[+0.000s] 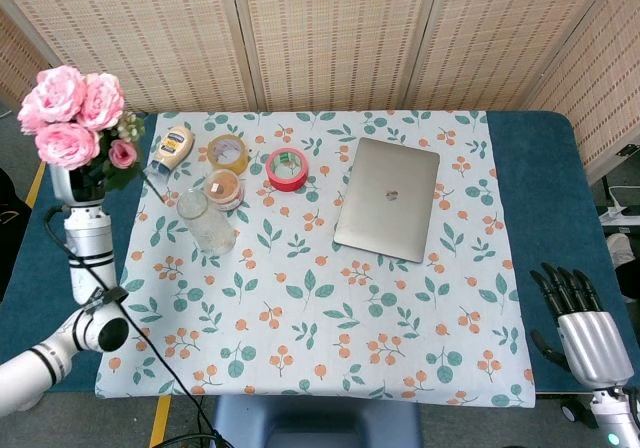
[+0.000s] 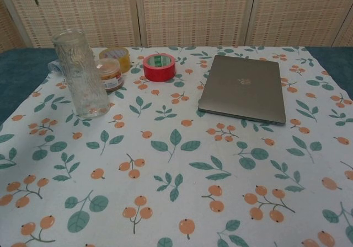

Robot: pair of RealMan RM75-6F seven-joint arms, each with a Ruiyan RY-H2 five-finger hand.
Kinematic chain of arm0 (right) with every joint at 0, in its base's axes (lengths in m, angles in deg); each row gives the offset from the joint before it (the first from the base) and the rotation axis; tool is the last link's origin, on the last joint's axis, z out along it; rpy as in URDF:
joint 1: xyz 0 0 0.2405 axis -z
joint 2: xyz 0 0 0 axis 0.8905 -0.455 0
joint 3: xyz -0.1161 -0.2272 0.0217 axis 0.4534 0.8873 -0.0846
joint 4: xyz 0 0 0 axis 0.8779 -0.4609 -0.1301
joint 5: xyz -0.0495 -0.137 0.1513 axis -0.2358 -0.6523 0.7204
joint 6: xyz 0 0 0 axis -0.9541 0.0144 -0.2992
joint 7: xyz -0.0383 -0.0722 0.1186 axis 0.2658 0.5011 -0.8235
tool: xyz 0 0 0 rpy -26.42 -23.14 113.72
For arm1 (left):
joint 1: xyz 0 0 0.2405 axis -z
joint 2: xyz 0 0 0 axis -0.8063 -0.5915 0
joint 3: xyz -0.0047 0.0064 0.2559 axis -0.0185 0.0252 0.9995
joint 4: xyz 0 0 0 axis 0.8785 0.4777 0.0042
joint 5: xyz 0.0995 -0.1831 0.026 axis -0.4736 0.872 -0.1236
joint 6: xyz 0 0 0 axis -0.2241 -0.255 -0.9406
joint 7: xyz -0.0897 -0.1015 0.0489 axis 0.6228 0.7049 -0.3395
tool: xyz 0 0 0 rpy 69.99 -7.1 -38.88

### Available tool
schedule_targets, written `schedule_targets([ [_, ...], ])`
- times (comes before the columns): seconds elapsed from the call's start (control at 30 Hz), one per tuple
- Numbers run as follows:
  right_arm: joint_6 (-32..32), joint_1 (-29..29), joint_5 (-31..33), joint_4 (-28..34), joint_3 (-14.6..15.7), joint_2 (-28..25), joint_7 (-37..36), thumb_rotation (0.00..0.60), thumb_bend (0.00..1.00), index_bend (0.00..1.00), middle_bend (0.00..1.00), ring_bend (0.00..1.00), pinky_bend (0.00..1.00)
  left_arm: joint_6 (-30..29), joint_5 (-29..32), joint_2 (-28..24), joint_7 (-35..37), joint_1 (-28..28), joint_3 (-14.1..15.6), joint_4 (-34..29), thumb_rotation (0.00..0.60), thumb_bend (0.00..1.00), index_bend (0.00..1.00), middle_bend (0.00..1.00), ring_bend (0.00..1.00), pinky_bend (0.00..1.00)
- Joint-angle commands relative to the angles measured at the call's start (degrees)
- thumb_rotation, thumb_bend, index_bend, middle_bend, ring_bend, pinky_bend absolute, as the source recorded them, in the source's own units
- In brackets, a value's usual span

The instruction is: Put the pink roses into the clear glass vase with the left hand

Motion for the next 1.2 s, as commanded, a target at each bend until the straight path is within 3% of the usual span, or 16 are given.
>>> schedule_targets([
  [0.03, 0.0, 0.0, 0.3, 0.0, -0.2, -0.1, 0.0, 0.6, 0.24, 0.0, 0.0, 0.0, 0.0, 0.8, 0.1, 2.8, -2.2, 2.9, -0.3, 3.3, 0.6, 0.55, 0.64, 0.64, 0.53, 0.16],
  [0.87, 1.1, 0.5, 0.5, 0.1, -0.5, -0.7, -1.3, 0.6, 0.24, 0.0, 0.0, 0.0, 0.0, 2.1, -2.5, 14.1, -1.0, 6.7, 6.9, 21.3, 0.6, 0.54, 0.63, 0.62, 0.49, 0.16],
  [1.0, 0.6, 0.3, 0.5, 0.1, -0.5, -0.6, -1.2, 0.6, 0.24, 0.0, 0.0, 0.0, 0.0, 2.7, -3.3, 14.9, -1.3, 5.2, 9.6, 23.0, 0.6, 0.51, 0.51, 0.51, 0.35, 0.14],
  [1.1, 0.7, 0.4, 0.4, 0.1, -0.4, -0.6, -1.2, 0.6, 0.24, 0.0, 0.0, 0.0, 0.0, 2.7, -4.6, 15.0, -1.6, 3.6, 12.2, 23.6, 0.6, 0.49, 0.41, 0.47, 0.3, 0.13],
  [1.2, 0.9, 0.4, 0.2, 0.1, -0.4, -0.7, -1.4, 0.6, 0.24, 0.0, 0.0, 0.0, 0.0, 3.0, -5.9, 14.7, -1.7, 2.0, 14.8, 23.4, 0.6, 0.46, 0.2, 0.31, 0.18, 0.09],
])
